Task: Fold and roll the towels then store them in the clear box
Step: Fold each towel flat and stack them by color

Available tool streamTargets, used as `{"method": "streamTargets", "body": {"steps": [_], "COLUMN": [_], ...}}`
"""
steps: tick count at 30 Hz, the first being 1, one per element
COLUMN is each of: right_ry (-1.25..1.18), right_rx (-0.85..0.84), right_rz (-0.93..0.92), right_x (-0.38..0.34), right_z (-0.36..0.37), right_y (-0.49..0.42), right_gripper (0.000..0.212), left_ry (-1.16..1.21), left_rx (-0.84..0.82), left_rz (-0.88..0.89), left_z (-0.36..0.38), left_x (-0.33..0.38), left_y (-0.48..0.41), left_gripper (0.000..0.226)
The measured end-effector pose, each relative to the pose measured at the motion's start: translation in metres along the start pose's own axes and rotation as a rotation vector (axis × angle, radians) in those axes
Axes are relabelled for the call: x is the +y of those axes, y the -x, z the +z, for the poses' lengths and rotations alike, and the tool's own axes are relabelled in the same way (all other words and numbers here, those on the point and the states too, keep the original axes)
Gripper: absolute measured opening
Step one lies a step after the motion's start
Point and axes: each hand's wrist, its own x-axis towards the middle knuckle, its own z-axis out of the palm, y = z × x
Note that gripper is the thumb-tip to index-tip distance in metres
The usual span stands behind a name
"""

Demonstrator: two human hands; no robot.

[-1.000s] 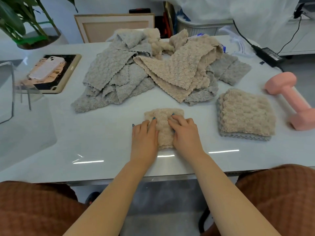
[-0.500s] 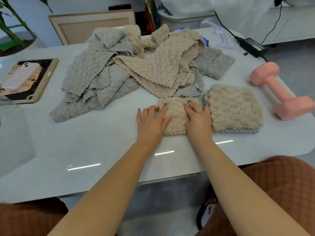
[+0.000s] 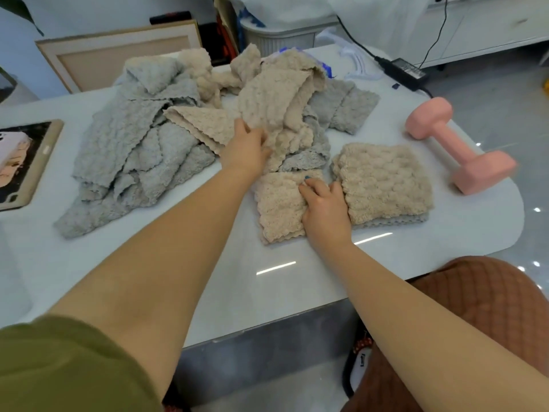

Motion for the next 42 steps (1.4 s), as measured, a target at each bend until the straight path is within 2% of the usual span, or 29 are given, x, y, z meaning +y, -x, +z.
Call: {"method": "streamTargets", "body": {"steps": [2,5,8,11,16,18,20,22,24,26,29,31,32,35,36,37,38,39,40,42], "right_ry": [0.0,0.016,0.029,0.014,0.061,0.115,0.155,0.128,0.097,0.064,-0.097,-0.328,-0.433,-0.593,-0.608,-0.609,-0.594,-0.56,-0.524,-0.497], "right_rx": [-0.007,0.014,0.018,0.002,0.0,0.009,0.06,0.089,0.031,-0.124,-0.333,-0.348,-0.334,-0.34,-0.347,-0.37,-0.407,-0.451,-0.493,-0.553], "right_rz": [0.009,-0.008,-0.029,-0.022,-0.042,-0.011,0.056,0.102,0.121,0.158,0.199,0.146,0.121,0.07,0.058,0.053,0.048,0.032,-0.002,-0.106], "right_x": [0.0,0.001,0.003,0.003,0.002,-0.003,-0.017,-0.039,-0.06,-0.074,-0.09,-0.101,-0.107,-0.123,-0.125,-0.124,-0.123,-0.121,-0.121,-0.123], "right_z": [0.0,0.001,0.001,-0.001,-0.002,-0.006,-0.009,-0.008,-0.007,-0.013,-0.027,-0.037,-0.041,-0.045,-0.044,-0.04,-0.034,-0.029,-0.024,-0.017], "right_y": [0.0,0.001,0.0,-0.002,0.001,0.006,0.021,0.039,0.053,0.049,0.025,0.013,0.011,0.017,0.02,0.023,0.028,0.032,0.037,0.043], "right_gripper": [0.045,0.046,0.047,0.046,0.037,0.042,0.039,0.043,0.047,0.05,0.04,0.01,0.006,0.014,0.011,0.005,0.008,0.021,0.037,0.062], "left_ry": [0.15,0.539,0.995,1.211,1.063,0.966,0.876,0.787,0.694,0.629,0.706,0.774,0.795,0.81,0.815,0.795,0.743,0.676,0.606,0.526], "left_rx": [0.052,0.238,0.374,0.456,0.395,0.336,0.285,0.267,0.299,0.332,0.332,0.342,0.362,0.409,0.382,0.336,0.286,0.24,0.215,0.243], "left_rz": [-0.059,-0.028,-0.202,-0.302,-0.382,-0.375,-0.351,-0.333,-0.327,-0.29,-0.313,-0.366,-0.383,-0.395,-0.393,-0.392,-0.386,-0.373,-0.365,-0.379], "left_z": [0.005,0.012,0.0,-0.014,-0.02,-0.022,-0.024,-0.023,-0.021,-0.018,-0.022,-0.028,-0.032,-0.048,-0.054,-0.058,-0.062,-0.064,-0.065,-0.066], "left_x": [-0.002,-0.011,-0.03,-0.067,-0.127,-0.138,-0.147,-0.155,-0.162,-0.167,-0.171,-0.174,-0.177,-0.185,-0.187,-0.19,-0.193,-0.196,-0.199,-0.203], "left_y": [0.002,0.029,0.076,0.128,0.205,0.227,0.243,0.251,0.254,0.255,0.257,0.259,0.261,0.268,0.271,0.275,0.279,0.282,0.287,0.295], "left_gripper": [0.019,0.011,0.011,0.016,0.016,0.025,0.037,0.047,0.05,0.047,0.022,0.009,0.011,0.016,0.009,0.014,0.031,0.045,0.051,0.049]}}
